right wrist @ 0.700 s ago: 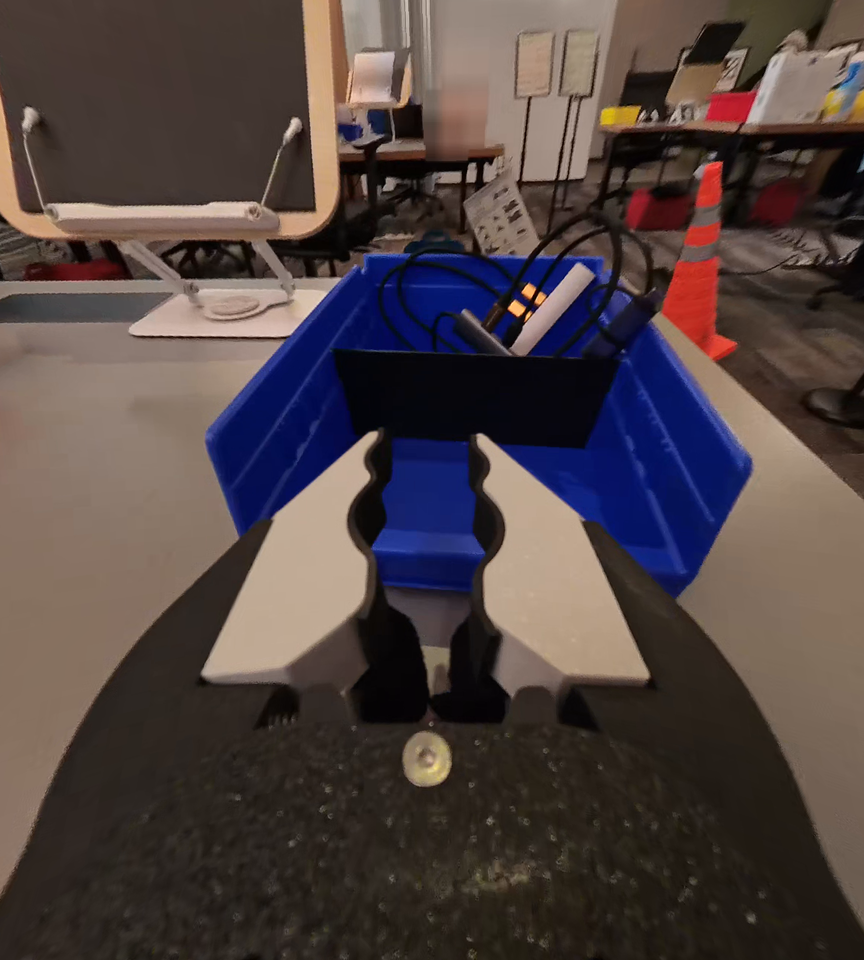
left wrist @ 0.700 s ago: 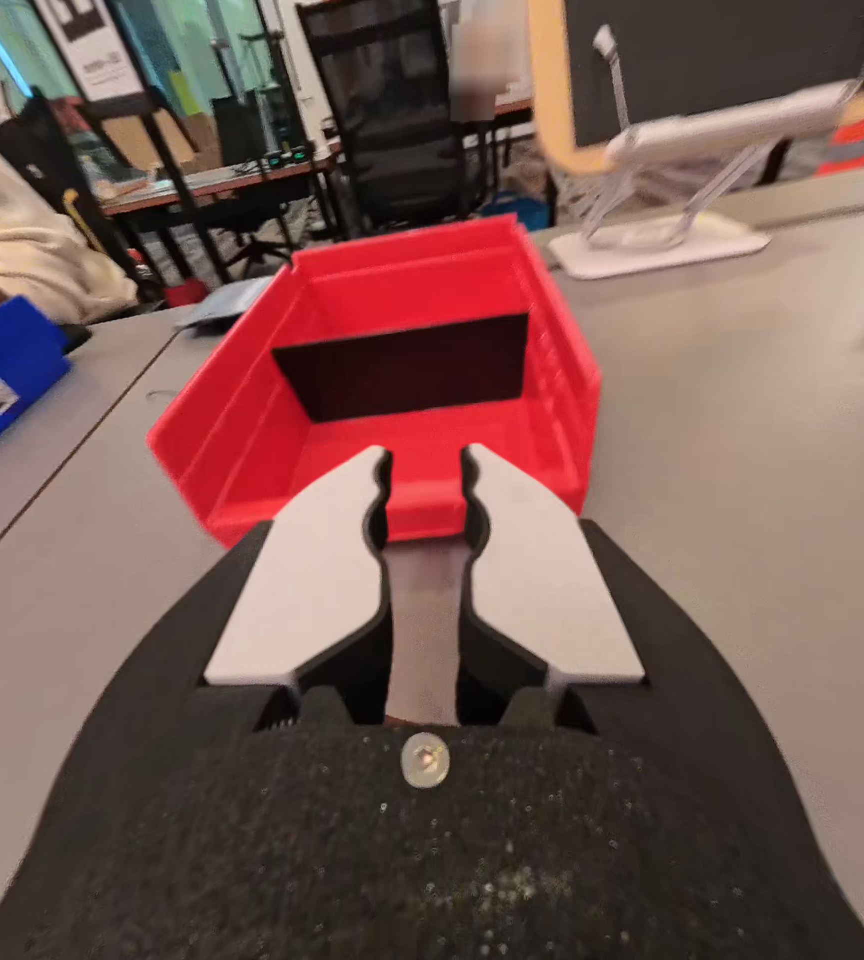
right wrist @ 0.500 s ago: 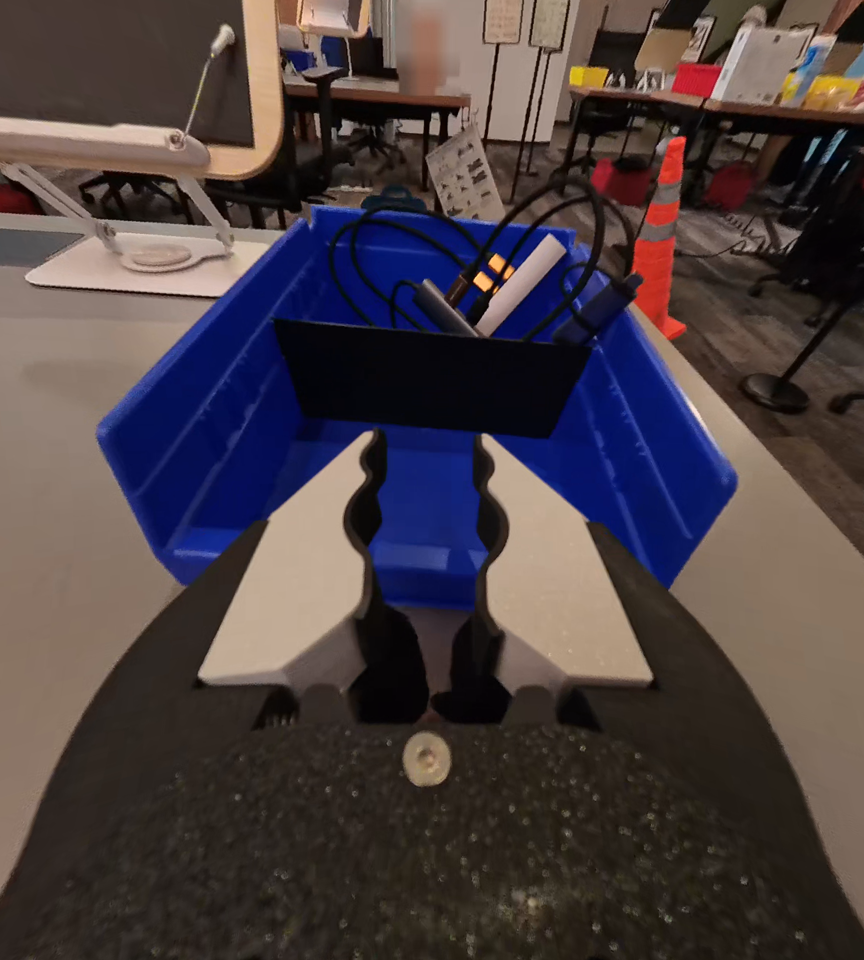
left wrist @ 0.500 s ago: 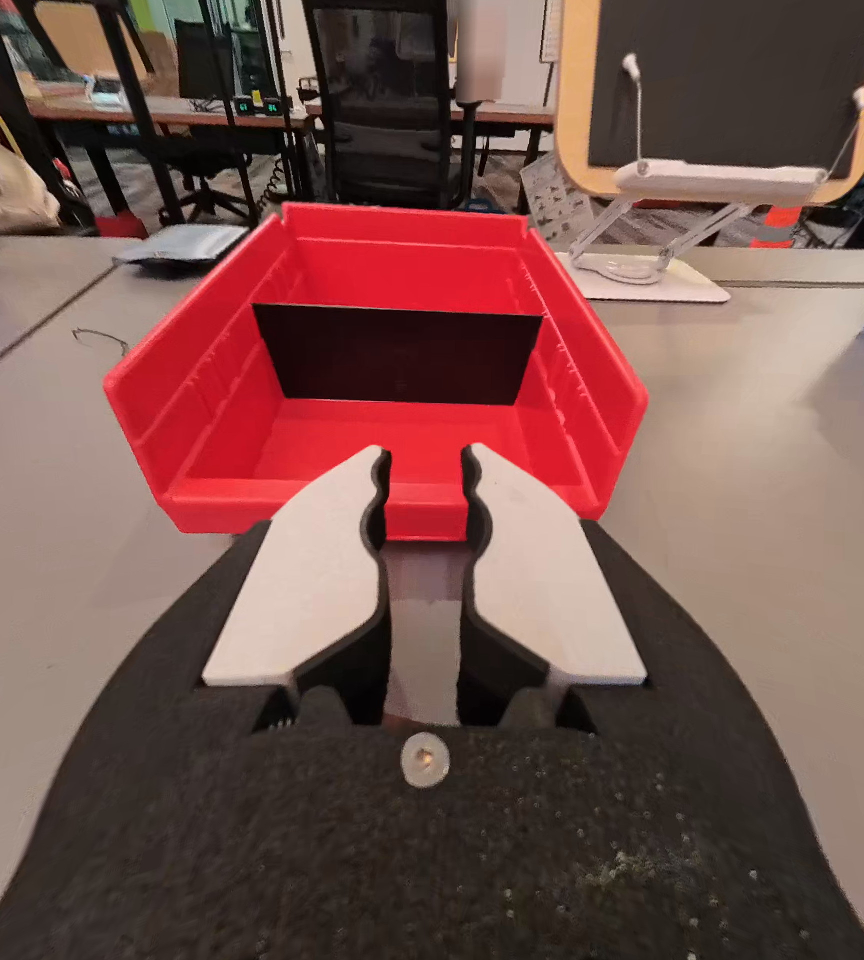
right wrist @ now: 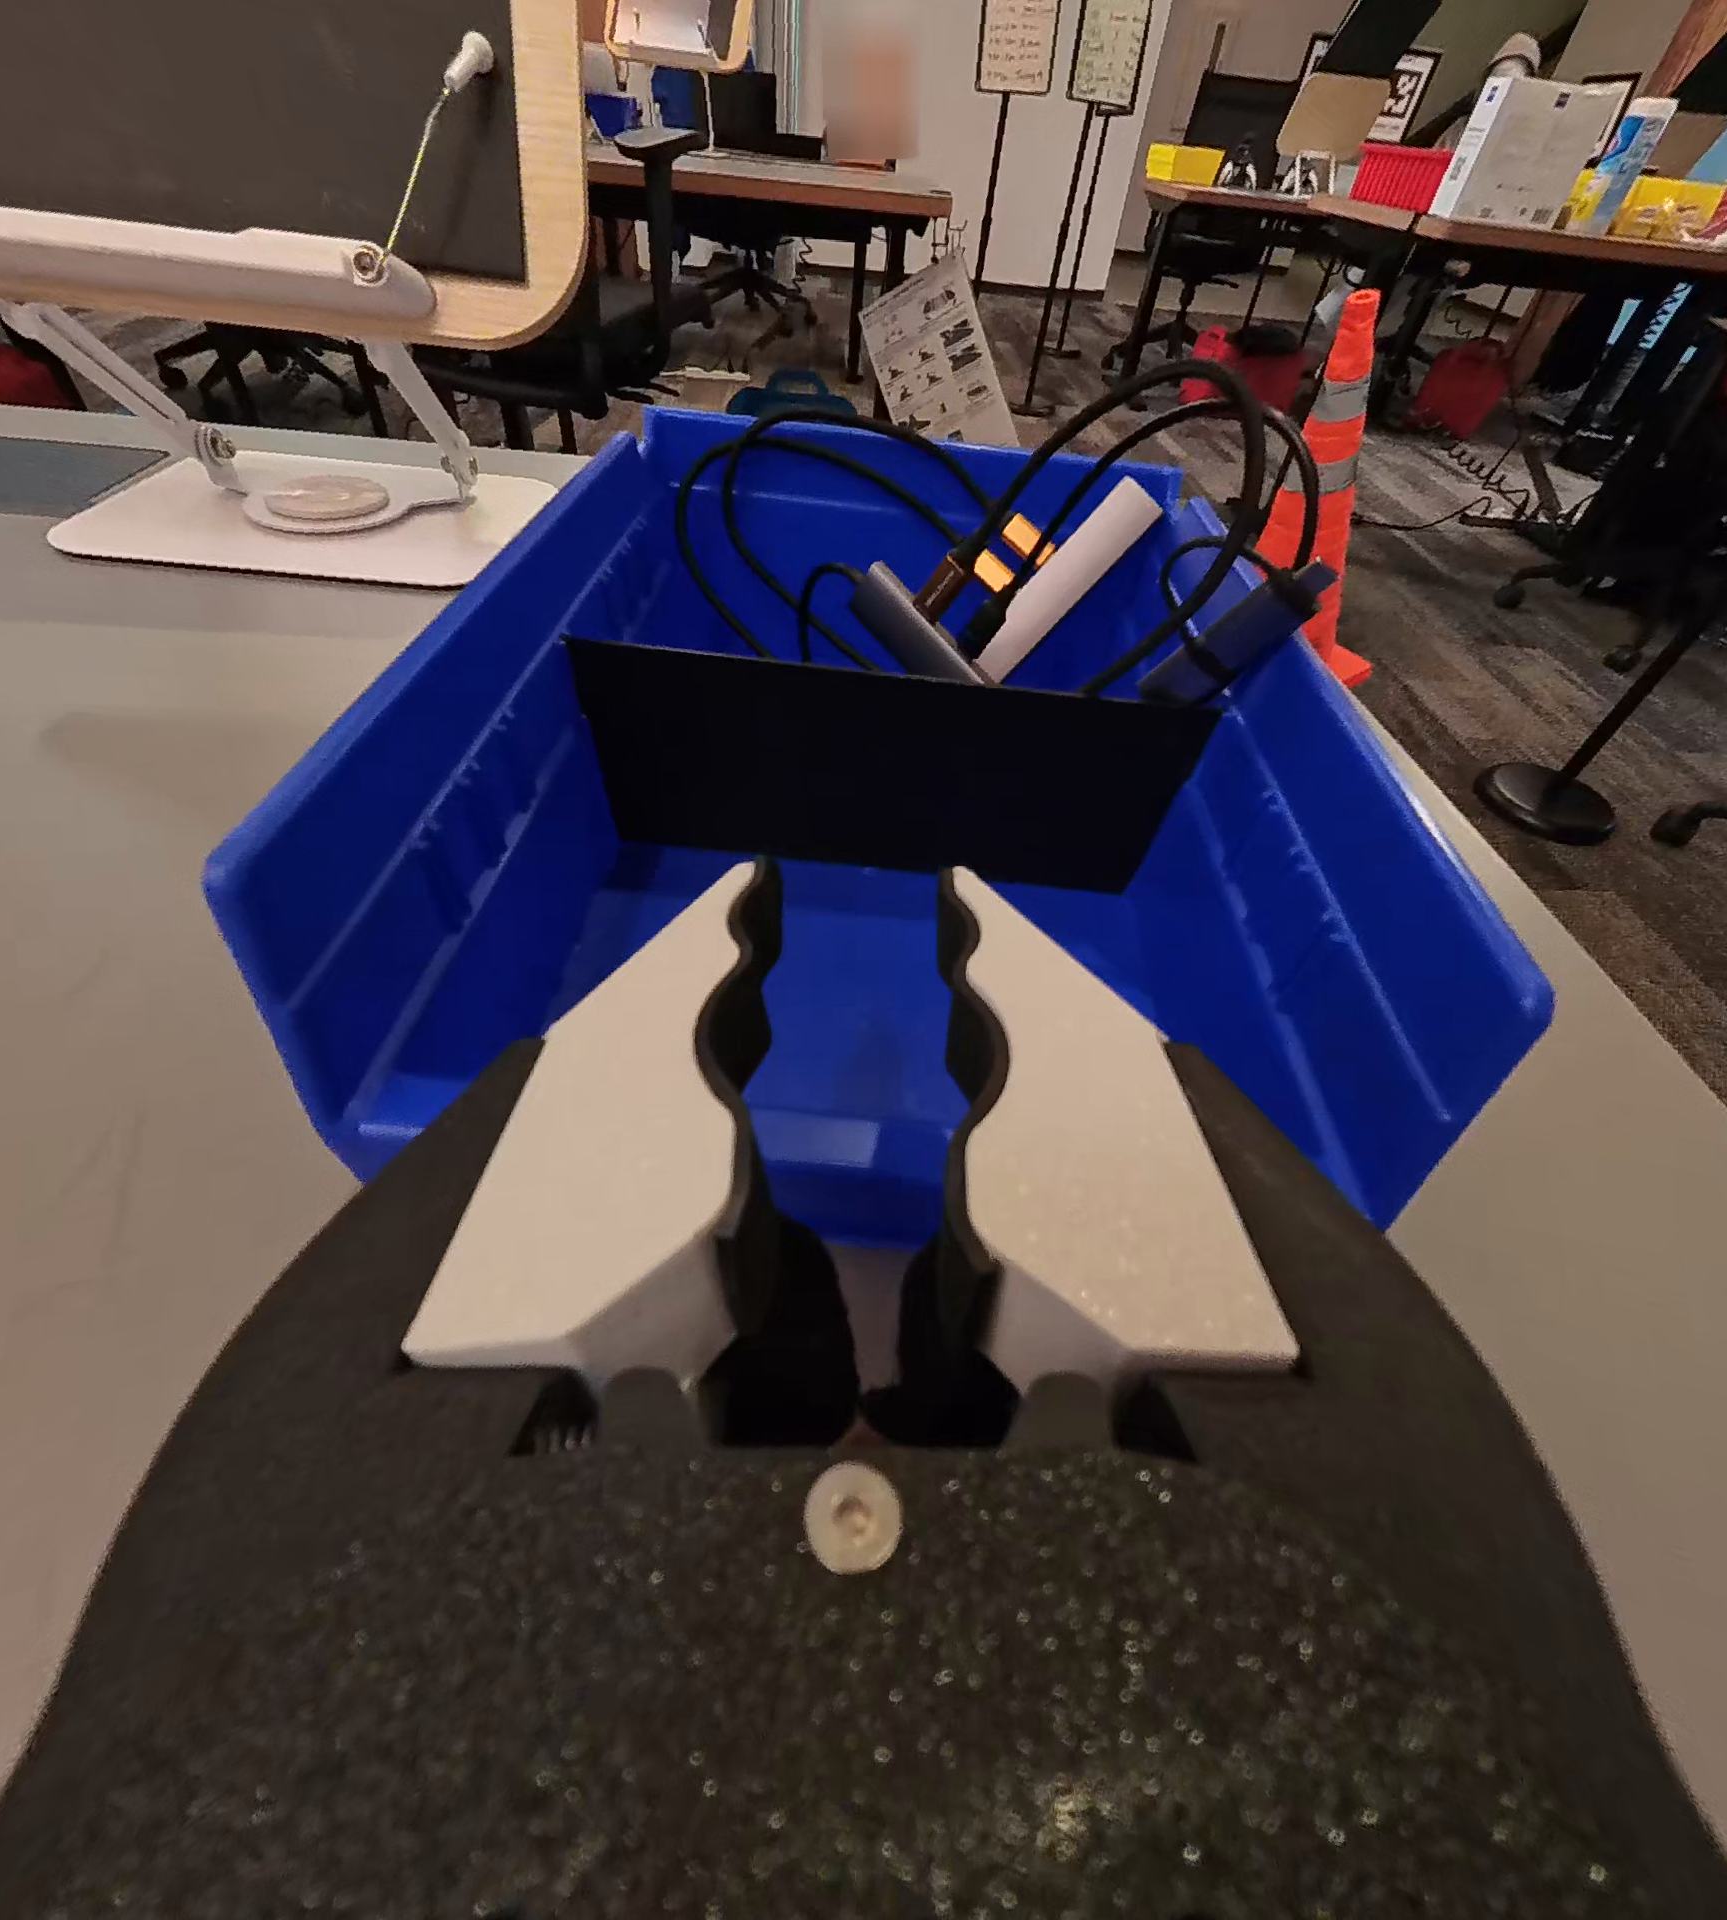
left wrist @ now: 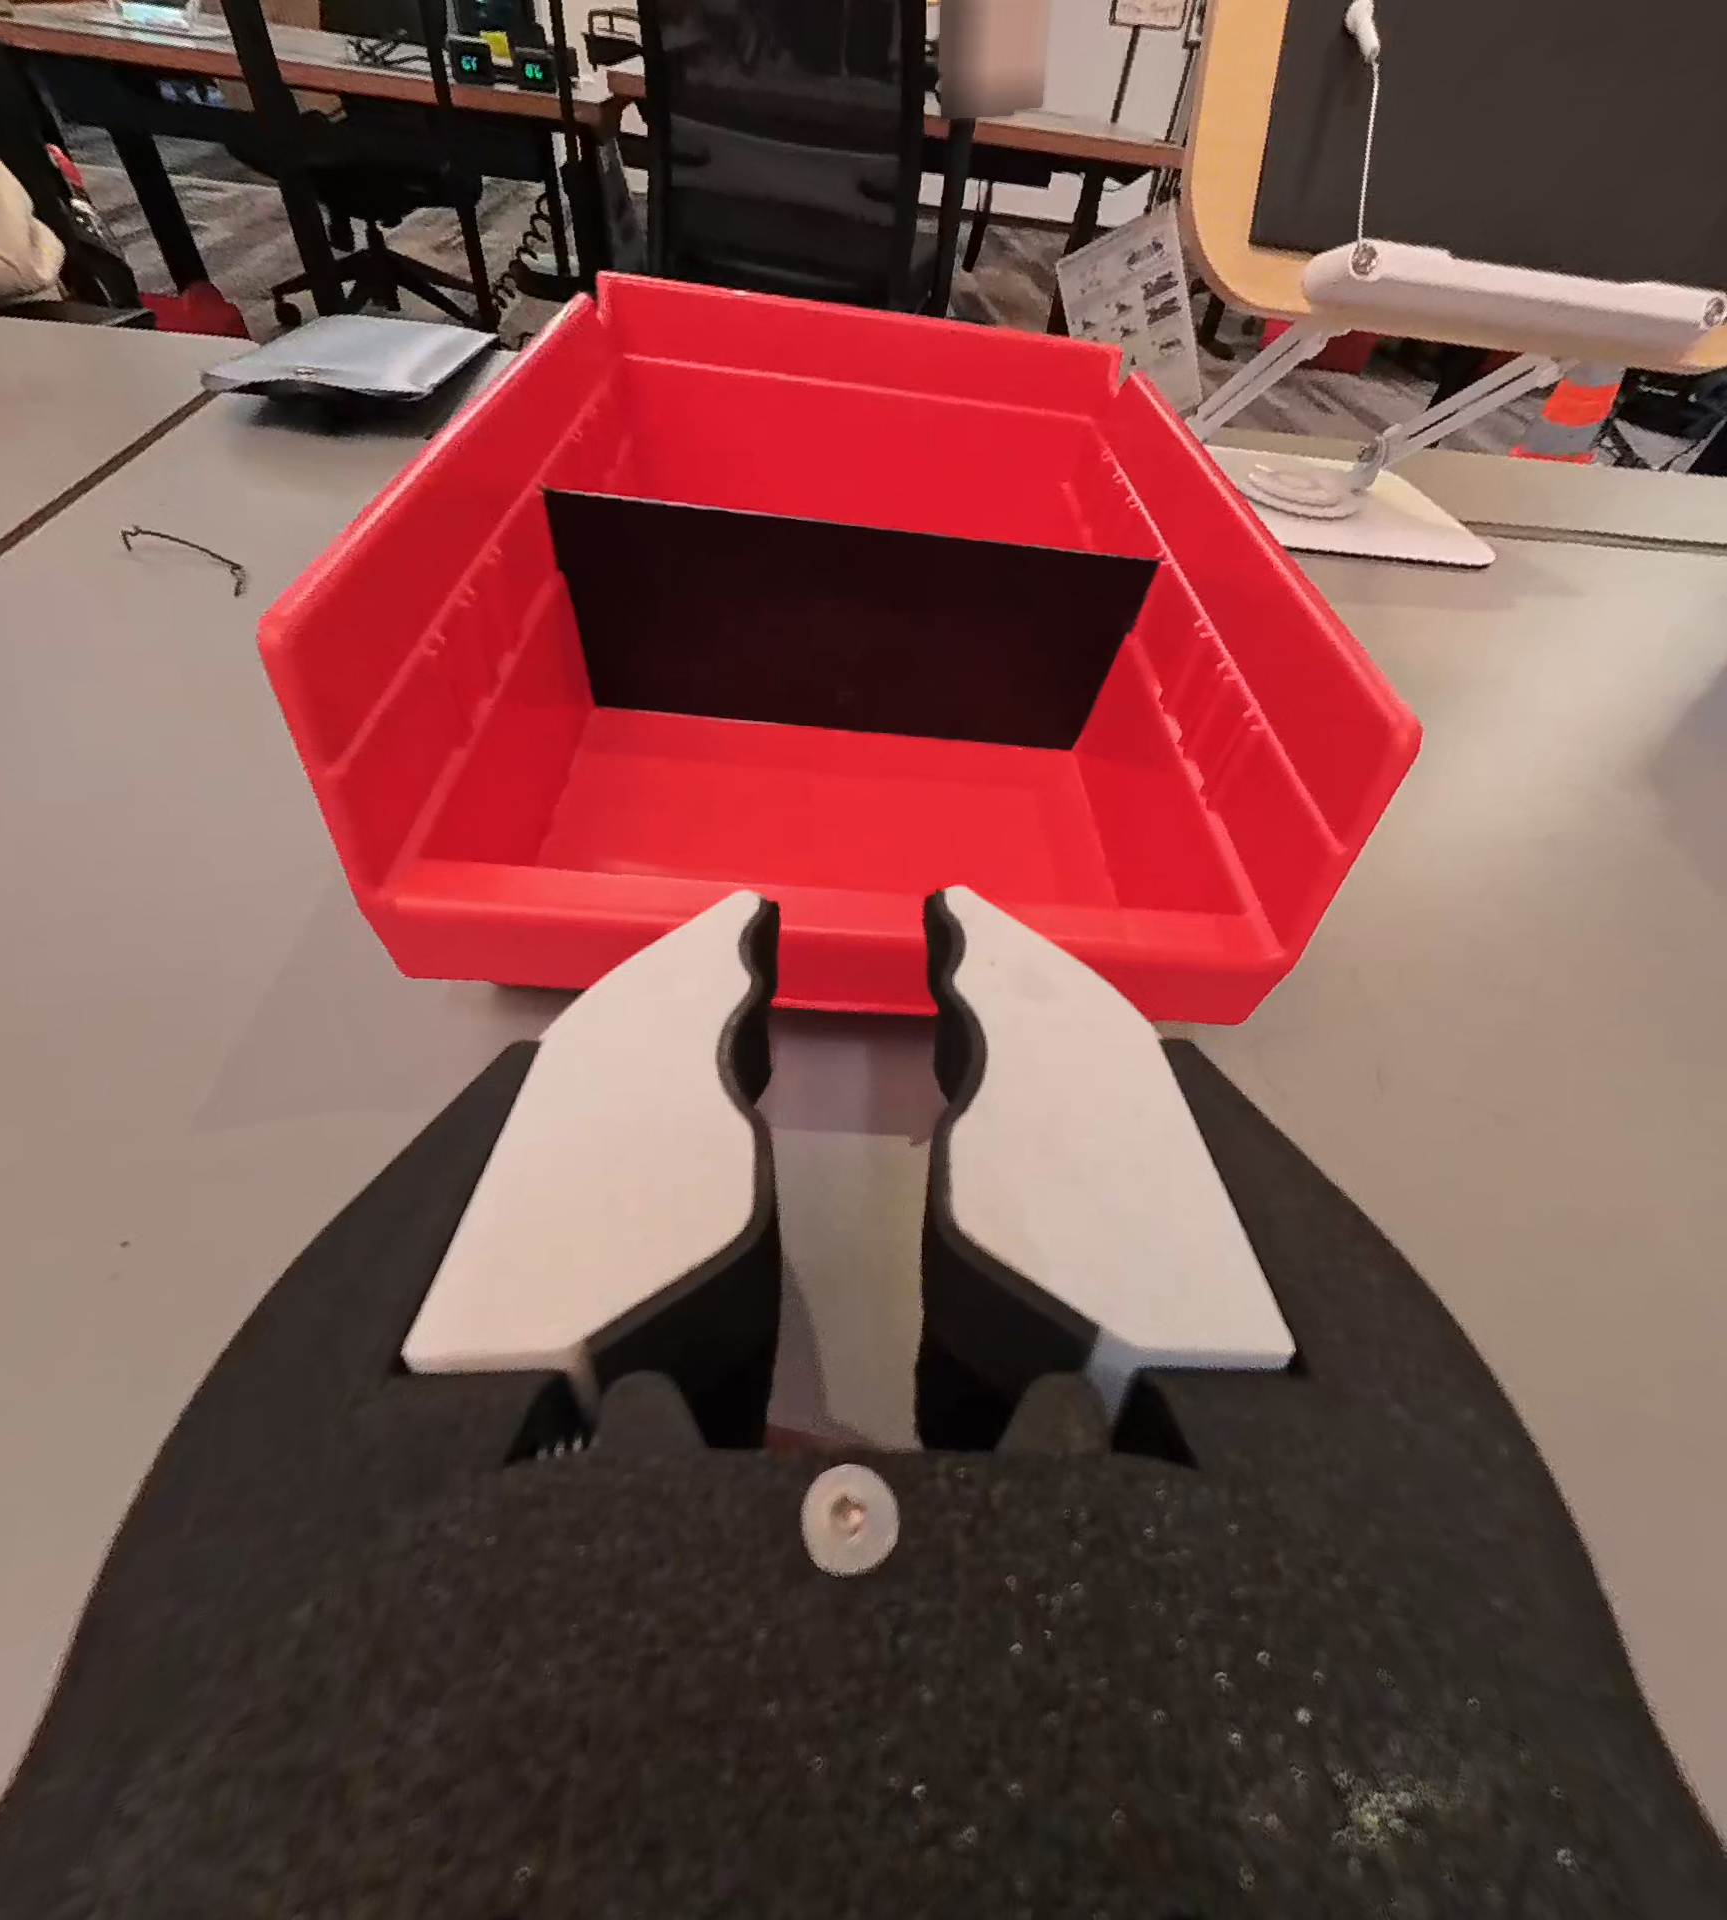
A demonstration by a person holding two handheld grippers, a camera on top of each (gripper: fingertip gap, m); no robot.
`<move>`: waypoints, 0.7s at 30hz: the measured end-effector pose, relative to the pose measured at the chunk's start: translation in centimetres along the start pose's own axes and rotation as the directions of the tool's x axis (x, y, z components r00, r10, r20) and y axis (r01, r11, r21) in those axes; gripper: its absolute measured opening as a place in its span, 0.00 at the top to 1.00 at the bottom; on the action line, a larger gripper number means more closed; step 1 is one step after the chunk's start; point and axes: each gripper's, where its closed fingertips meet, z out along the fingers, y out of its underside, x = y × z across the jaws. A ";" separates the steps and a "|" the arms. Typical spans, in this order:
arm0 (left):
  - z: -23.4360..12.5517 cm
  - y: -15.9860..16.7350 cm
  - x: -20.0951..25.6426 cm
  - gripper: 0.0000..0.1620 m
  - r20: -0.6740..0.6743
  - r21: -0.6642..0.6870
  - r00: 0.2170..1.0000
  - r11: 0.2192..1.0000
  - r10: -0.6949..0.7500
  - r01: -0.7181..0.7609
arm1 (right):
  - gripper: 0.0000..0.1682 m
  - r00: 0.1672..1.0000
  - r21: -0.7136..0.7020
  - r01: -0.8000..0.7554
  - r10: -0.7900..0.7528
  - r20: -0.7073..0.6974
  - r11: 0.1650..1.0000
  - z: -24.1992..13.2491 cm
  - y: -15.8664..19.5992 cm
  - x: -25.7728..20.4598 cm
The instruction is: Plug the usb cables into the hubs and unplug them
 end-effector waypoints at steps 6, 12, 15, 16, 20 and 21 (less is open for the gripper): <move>-0.1 -0.3 0.9 0.84 -0.020 0.019 0.999 0.999 0.042 -0.042 | 0.80 0.978 0.083 -0.034 0.016 0.206 0.996 -1.0 -1.6 -3.7; -0.4 -0.9 2.0 0.84 -0.062 0.072 0.994 0.994 0.085 -0.080 | 0.65 0.921 0.024 0.000 -0.009 0.389 1.000 -0.8 -0.7 -10.7; -0.7 -0.6 3.0 0.82 -0.111 0.074 0.989 0.993 0.101 -0.093 | 0.60 0.901 -0.020 0.013 -0.003 0.434 1.000 -0.7 -0.3 -12.8; -0.9 -0.4 3.4 0.82 -0.121 0.071 0.987 0.992 0.110 -0.102 | 0.59 0.904 -0.020 0.032 -0.020 0.428 0.999 -0.7 -0.2 -13.1; -1.8 0.2 6.8 0.81 -0.206 0.066 0.965 0.986 0.164 -0.154 | 0.66 0.861 -0.027 0.086 -0.061 0.505 0.996 -2.3 0.1 -15.0; -1.9 0.5 8.3 0.81 -0.237 0.059 0.955 0.984 0.177 -0.168 | 0.67 0.822 -0.030 0.073 -0.044 0.568 0.997 -3.2 0.1 -16.3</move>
